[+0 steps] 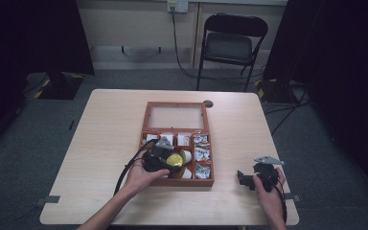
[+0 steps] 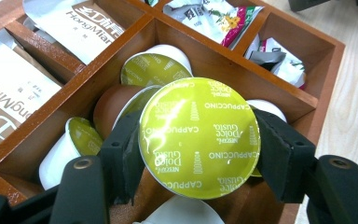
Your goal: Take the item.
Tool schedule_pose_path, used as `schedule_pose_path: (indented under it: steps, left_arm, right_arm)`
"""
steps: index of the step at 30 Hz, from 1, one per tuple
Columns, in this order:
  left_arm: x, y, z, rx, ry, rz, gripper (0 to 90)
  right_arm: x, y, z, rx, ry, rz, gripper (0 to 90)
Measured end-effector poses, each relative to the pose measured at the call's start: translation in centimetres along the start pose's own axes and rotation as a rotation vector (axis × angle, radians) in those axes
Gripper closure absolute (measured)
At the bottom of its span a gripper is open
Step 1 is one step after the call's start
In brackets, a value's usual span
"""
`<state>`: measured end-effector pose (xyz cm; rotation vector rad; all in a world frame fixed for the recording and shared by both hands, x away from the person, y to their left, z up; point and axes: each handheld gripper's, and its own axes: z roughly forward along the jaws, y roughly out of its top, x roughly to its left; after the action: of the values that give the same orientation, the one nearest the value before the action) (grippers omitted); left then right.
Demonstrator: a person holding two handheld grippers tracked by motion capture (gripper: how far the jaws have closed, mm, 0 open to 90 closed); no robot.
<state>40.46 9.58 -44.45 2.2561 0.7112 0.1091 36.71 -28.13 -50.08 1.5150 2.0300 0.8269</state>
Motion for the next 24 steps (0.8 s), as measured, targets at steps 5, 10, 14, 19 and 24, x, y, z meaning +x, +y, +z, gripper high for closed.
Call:
schedule_pose_path:
  steps: [5, 10, 14, 19, 24]
  left_arm:
    - [0.1, 0.2, -0.8, -0.028, -0.007, -0.002, 38.2]
    - [0.0, 0.0, -1.0, -0.036, -0.005, 0.005, 38.1]
    - [-0.1, 0.1, -1.4, -0.04, -0.001, 0.013, 38.1]
    - [-0.1, 0.1, -1.9, -0.066, 0.004, 0.004, 38.1]
    - [0.2, 0.2, -2.6, -0.08, 0.004, 0.002, 38.1]
  right_arm:
    - [0.0, 0.0, 0.0, 0.0, 0.001, 0.0, 0.0]
    - [0.0, 0.0, 0.0, 0.0, 0.001, 0.0, 0.0]
    - [0.0, 0.0, 0.0, 0.0, 0.001, 0.0, 0.0]
    - [0.0, 0.0, 0.0, 0.0, 0.0, 0.0, 0.0]
    - [0.0, 0.0, 0.0, 0.0, 0.0, 0.0, 0.0]
